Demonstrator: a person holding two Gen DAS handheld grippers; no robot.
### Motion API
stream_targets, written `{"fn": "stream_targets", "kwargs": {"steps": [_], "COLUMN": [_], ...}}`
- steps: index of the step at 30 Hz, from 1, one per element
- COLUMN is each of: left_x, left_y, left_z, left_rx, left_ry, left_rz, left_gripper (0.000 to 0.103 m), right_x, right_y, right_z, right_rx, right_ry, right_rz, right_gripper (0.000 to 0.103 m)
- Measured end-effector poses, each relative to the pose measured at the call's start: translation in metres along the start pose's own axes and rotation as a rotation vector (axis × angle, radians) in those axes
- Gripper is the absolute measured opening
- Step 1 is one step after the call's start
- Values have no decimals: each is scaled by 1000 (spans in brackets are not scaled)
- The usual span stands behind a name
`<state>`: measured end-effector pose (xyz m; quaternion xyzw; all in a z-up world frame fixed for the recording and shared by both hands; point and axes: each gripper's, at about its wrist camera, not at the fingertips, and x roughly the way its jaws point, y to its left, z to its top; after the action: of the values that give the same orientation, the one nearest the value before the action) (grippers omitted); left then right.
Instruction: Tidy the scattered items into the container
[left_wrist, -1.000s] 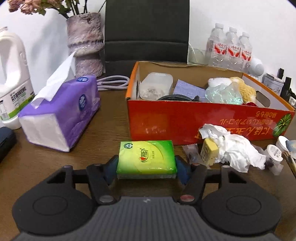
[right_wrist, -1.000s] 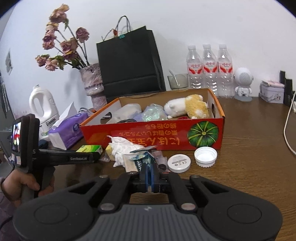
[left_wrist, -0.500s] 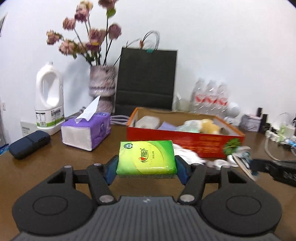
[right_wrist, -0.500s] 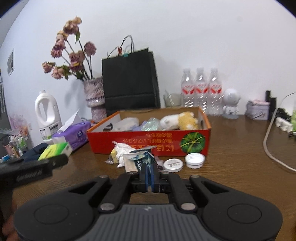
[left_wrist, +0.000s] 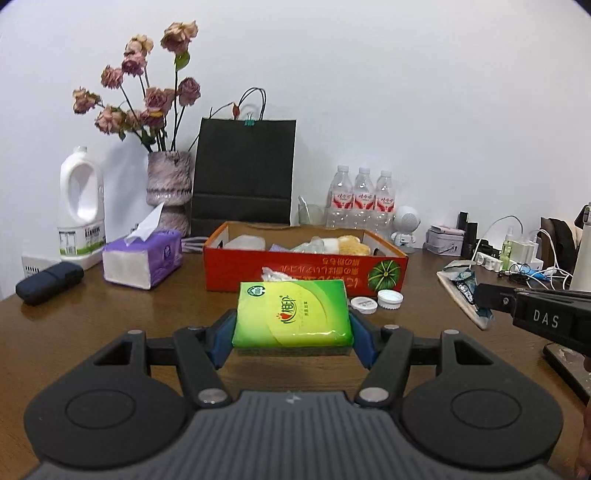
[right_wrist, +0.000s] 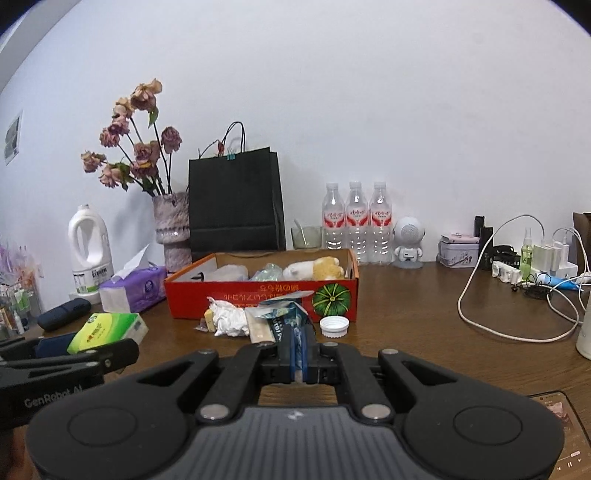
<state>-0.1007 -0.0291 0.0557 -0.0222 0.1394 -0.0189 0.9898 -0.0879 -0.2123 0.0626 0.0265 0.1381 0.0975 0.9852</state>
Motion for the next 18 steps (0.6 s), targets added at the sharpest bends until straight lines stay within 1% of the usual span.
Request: {"fn": "stream_targets", "kwargs": {"steps": [4,7,10,12,16,18], "left_x": [12,34,69,100,161,188], "left_y": [4,13,22,28,39,45], "left_z": [11,31,55,74,105,116], "left_rx": [9,-16,0,6,32,44], "left_ry": [-17,-16,-43,-51,-42,-22], "left_rz": [15,10,22,45,81,94], "left_gripper": [64,64,64,65,65,65], "right_x": [11,33,66,94,148,172], "right_y": [-4,-8,-14,-17,-23,-27], "right_z": [8,22,43,56,86,102], "right_rx": [8,9,29,43,59,52], "right_ry": [6,5,2,20,33,42], "right_rz": [6,9,24,49,63,65], "right_gripper": [3,3,3,3,3,3]}}
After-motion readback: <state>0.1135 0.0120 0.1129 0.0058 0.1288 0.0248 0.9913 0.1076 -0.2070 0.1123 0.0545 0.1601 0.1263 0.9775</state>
